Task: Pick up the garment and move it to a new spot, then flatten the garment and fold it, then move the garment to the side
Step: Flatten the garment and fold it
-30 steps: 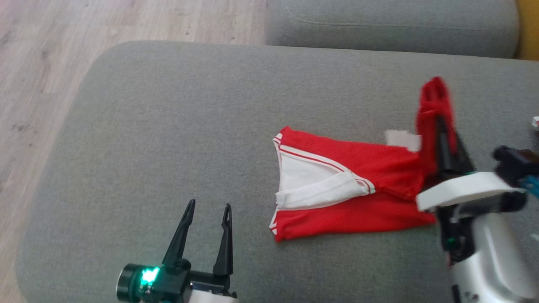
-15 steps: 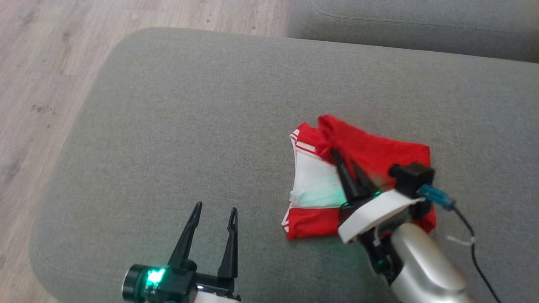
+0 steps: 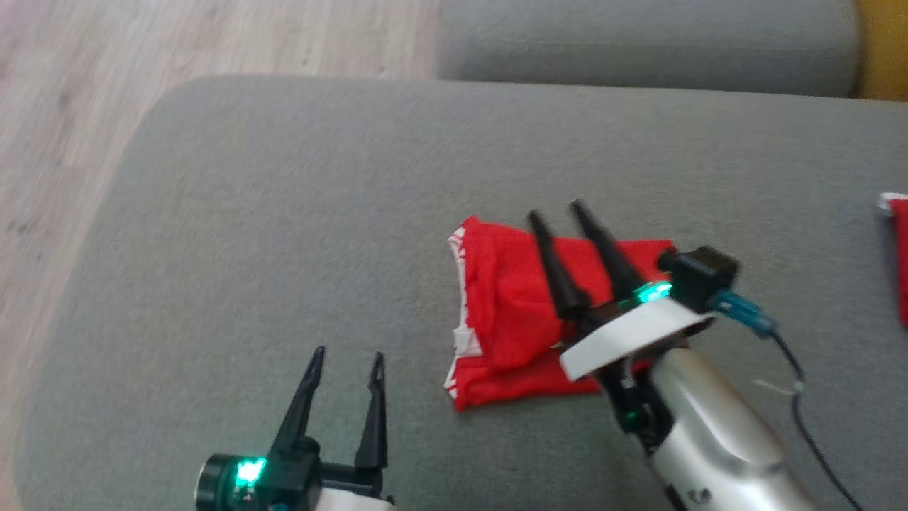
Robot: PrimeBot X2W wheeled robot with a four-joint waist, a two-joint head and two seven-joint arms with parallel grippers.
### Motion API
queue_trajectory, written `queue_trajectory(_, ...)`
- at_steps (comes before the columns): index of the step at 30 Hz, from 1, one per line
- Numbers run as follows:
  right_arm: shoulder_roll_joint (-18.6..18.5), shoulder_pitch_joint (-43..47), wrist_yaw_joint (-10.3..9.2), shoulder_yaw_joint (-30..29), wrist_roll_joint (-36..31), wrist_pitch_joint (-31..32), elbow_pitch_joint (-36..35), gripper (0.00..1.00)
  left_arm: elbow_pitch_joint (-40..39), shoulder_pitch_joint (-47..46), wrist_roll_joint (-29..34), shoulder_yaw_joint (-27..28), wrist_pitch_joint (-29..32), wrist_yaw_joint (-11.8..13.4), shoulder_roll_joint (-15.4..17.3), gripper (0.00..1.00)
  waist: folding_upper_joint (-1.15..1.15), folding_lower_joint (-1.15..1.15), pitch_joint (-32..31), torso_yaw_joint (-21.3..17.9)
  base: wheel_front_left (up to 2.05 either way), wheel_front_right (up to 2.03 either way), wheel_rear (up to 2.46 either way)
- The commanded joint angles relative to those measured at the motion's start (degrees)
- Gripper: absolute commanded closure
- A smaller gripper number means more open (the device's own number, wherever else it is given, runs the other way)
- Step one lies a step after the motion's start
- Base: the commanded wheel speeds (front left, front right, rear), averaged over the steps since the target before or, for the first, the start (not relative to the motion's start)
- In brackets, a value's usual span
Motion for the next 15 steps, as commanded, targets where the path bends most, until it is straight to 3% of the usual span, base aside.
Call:
queue_trajectory(1,0.68,0.82,0.37,-1.02,-2.57,-0.75,-2.61,0.0,-1.3,-1.44,-0.7,2.32,-0.53,0.38,-0.41,0.0,0.0,0.0,-2.1,-2.15,0.0,0.0,0.0)
queue_trajectory(8,-0.51,11.64,0.37,-13.54,-19.5,-0.76,-6.85,0.0,-0.8,-0.26,-3.04,4.96,-0.53,0.6,-0.41,0.0,0.0,0.0,-5.78,-5.66,0.0,0.0,0.0)
queue_trajectory(15,-2.47,22.97,0.37,-21.12,-24.94,-0.77,-12.57,0.0,-0.37,1.72,-4.04,6.68,-0.53,1.55,-0.41,0.0,0.0,0.0,-9.42,-7.15,0.0,0.0,0.0)
